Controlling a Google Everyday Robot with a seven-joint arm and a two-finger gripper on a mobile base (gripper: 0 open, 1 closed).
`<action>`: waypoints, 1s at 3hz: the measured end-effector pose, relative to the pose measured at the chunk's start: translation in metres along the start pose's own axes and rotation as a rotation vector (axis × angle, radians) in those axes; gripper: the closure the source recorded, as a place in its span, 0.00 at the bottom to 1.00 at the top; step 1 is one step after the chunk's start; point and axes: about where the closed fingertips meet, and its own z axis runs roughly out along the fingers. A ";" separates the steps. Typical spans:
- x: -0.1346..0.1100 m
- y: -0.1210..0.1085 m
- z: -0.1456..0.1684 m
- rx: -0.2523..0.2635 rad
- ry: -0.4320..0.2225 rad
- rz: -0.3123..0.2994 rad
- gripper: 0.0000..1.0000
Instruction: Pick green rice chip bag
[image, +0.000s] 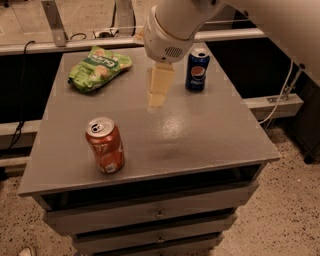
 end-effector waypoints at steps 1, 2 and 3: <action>0.002 -0.008 0.006 0.023 -0.040 0.012 0.00; 0.003 -0.046 0.032 0.083 -0.104 0.052 0.00; -0.006 -0.095 0.076 0.102 -0.192 0.101 0.00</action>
Offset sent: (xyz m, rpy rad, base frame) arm 0.1223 0.0405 -0.0217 0.2768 -0.0758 -0.0821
